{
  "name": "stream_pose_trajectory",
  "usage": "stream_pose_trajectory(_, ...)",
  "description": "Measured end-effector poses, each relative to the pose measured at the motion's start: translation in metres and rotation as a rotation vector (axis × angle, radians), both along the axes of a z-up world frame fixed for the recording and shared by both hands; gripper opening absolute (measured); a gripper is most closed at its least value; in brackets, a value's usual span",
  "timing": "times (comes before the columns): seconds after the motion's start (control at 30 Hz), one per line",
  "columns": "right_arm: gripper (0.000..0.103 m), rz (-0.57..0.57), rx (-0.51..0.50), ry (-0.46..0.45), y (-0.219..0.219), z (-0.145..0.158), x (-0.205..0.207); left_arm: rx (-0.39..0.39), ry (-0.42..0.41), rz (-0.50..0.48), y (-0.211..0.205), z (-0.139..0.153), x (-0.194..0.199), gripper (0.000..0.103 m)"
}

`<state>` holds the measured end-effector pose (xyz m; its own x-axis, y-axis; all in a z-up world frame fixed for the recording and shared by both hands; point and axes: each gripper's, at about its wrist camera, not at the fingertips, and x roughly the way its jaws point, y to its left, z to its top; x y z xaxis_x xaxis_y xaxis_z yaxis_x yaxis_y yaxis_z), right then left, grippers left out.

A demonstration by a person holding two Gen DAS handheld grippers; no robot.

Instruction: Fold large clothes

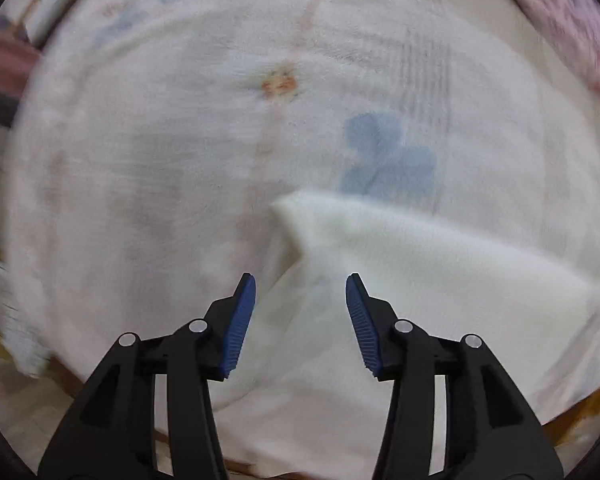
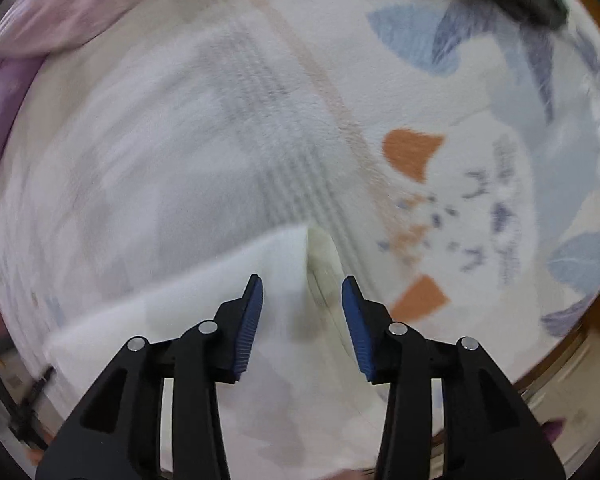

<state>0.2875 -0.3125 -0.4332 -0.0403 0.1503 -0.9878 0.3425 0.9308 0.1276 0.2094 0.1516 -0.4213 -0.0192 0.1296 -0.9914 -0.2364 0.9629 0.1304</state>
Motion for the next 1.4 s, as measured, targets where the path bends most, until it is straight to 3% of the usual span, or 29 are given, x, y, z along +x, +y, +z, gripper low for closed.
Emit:
stream_pose_trajectory(0.03,0.040,0.034,-0.005,-0.016,0.006,0.010,-0.011,0.092,-0.001,-0.038,-0.007,0.005,-0.014,0.048)
stream_pose_trajectory(0.07,0.040,0.072,0.013,-0.044,0.012,0.018,-0.023,0.117,-0.008,-0.060,-0.012,0.005,-0.024,0.048)
stream_pose_trajectory(0.13,0.039,0.139,0.035,-0.082,0.024,0.023,-0.048,0.093,-0.014,-0.110,-0.019,-0.002,-0.051,0.047)
stream_pose_trajectory(0.17,0.038,0.191,0.027,-0.071,0.043,0.014,-0.057,0.072,0.007,-0.118,-0.016,-0.010,-0.063,0.042)
stream_pose_trajectory(0.27,0.022,0.285,-0.055,0.090,0.079,-0.041,-0.088,0.031,0.194,-0.100,-0.018,-0.064,-0.107,0.022)
stream_pose_trajectory(0.3,0.020,0.286,-0.072,0.171,0.079,-0.062,-0.104,0.019,0.252,-0.075,-0.017,-0.082,-0.126,0.021)
stream_pose_trajectory(0.37,0.017,0.227,-0.059,0.267,0.071,-0.086,-0.138,0.031,0.243,-0.084,-0.019,-0.082,-0.147,0.021)
stream_pose_trajectory(0.53,0.020,0.221,-0.104,0.329,0.066,-0.086,-0.180,-0.011,0.241,-0.002,-0.014,-0.081,-0.169,0.021)
stream_pose_trajectory(0.67,0.021,0.125,-0.083,0.364,0.054,-0.095,-0.178,0.046,0.245,-0.079,-0.023,-0.078,-0.159,0.022)
stream_pose_trajectory(0.7,0.023,0.149,-0.089,0.364,0.055,-0.089,-0.173,0.057,0.228,-0.102,-0.028,-0.070,-0.158,0.022)
stream_pose_trajectory(0.77,0.023,0.250,-0.074,0.285,0.069,-0.067,-0.160,0.016,0.167,-0.121,-0.036,-0.051,-0.159,0.022)
stream_pose_trajectory(0.9,0.025,0.340,-0.016,0.224,0.098,-0.044,-0.164,-0.058,0.124,-0.160,-0.059,-0.033,-0.168,0.023)
stream_pose_trajectory(1.0,0.023,0.371,0.030,0.271,0.114,-0.060,-0.175,-0.096,0.159,-0.162,-0.074,-0.048,-0.176,0.022)
stream_pose_trajectory(1.13,0.023,0.416,-0.009,0.346,0.131,-0.101,-0.202,-0.064,0.152,-0.226,-0.085,-0.066,-0.185,0.022)
stream_pose_trajectory(1.27,0.023,0.381,-0.013,0.368,0.126,-0.101,-0.205,-0.095,0.164,-0.167,-0.086,-0.058,-0.179,0.023)
stream_pose_trajectory(1.3,0.023,0.381,-0.009,0.371,0.127,-0.098,-0.189,-0.106,0.164,-0.153,-0.083,-0.055,-0.178,0.023)
stream_pose_trajectory(1.4,0.023,0.393,0.007,0.334,0.123,-0.084,-0.177,-0.092,0.171,-0.136,-0.072,-0.048,-0.174,0.032)
